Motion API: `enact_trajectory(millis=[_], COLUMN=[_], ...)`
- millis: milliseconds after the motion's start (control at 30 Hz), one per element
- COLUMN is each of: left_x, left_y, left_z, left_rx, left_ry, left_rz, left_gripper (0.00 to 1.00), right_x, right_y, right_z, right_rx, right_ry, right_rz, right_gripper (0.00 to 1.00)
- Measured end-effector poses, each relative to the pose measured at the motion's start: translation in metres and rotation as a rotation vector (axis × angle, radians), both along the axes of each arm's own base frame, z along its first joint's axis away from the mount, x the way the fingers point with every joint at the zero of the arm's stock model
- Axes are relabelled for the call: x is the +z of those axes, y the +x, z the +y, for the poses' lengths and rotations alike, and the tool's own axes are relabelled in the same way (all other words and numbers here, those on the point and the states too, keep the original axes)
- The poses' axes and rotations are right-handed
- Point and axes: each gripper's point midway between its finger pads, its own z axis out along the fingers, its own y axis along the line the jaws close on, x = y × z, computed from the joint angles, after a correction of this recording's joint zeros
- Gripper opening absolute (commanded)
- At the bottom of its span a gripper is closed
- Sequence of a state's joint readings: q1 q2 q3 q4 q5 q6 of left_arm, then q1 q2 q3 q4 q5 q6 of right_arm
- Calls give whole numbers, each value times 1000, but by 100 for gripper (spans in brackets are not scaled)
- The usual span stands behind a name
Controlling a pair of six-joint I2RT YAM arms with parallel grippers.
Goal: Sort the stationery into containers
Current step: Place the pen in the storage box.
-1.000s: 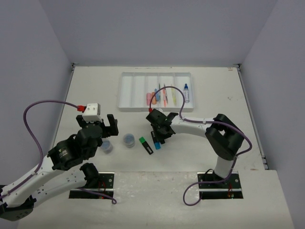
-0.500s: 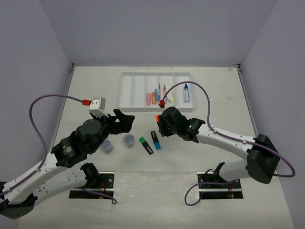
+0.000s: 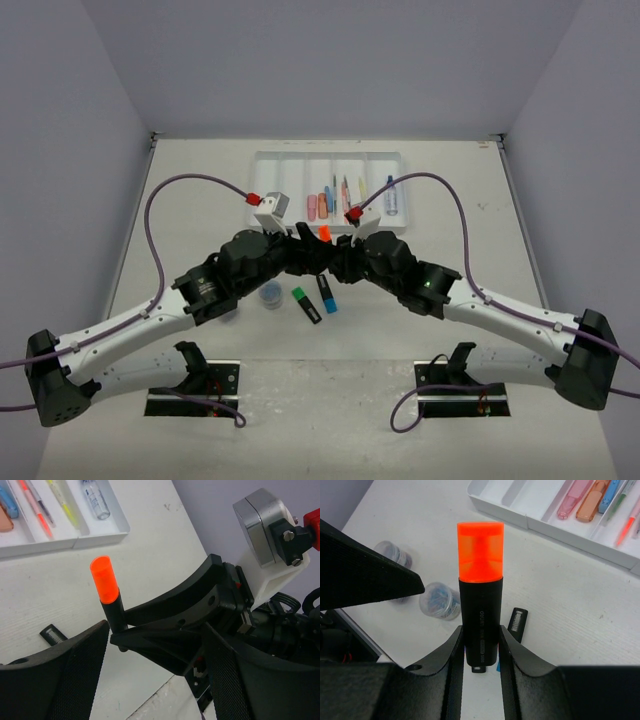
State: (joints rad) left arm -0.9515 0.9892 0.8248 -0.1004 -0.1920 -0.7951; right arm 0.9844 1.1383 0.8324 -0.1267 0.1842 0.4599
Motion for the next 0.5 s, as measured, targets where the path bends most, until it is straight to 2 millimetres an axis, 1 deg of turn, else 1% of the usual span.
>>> enact_trajectory(millis=[100, 267, 367, 500], left_x=[6, 16, 22, 37], left_y=[-1, -3, -6, -2], left_z=[-2, 3, 10, 25], left_rx=[-6, 2, 10, 62], left_ry=[-24, -48, -65, -93], left_rz=[-6, -26, -44, -85], left_gripper=[77, 82, 83, 82], right_x=[8, 19, 22, 20], right_y=[1, 1, -2, -4], right_z=[0, 8, 12, 12], right_rx=[-5, -3, 0, -10], right_ry=[27, 79, 99, 98], right_rz=[-20, -37, -38, -27], right_gripper=[0, 0, 0, 0])
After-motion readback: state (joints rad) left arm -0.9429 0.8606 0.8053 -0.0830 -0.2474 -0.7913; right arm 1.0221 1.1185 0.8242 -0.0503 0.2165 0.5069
